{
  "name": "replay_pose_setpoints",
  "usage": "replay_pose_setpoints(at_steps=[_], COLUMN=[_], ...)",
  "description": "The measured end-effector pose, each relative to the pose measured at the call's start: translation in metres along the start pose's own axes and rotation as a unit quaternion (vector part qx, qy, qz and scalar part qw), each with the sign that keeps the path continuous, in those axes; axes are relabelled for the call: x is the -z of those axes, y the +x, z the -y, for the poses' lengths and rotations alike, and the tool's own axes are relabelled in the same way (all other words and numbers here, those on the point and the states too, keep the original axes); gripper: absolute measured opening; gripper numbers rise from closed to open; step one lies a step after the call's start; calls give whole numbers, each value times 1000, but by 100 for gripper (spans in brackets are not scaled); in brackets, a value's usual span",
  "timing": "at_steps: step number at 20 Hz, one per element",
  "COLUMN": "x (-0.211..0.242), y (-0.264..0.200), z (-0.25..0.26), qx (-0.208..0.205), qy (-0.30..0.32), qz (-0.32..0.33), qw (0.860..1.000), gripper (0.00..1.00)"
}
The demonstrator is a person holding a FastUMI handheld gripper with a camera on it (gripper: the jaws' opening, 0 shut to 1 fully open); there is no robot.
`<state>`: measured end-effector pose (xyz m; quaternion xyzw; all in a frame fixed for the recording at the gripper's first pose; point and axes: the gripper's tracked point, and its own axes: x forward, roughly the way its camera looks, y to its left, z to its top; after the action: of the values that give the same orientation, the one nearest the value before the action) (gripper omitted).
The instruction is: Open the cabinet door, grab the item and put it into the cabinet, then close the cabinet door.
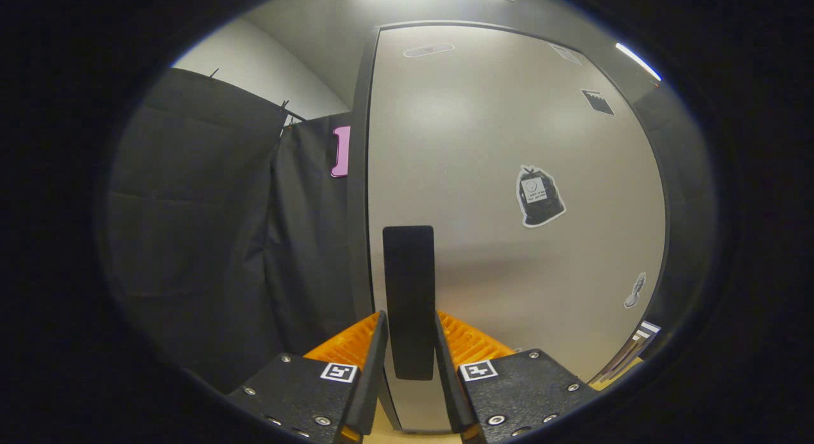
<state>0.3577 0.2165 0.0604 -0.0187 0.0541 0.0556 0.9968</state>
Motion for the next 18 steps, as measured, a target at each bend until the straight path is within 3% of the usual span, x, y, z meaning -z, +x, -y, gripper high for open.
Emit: replay_pose_setpoints(at_steps=[1,5,18], x=[-1,0,-5], y=[-1,-5,-47], z=[0,0,-2], qx=[1,-13,-65], qy=[-1,-6,0], qz=[1,-7,-21], qw=[1000,1000,998], gripper=[37,28,28])
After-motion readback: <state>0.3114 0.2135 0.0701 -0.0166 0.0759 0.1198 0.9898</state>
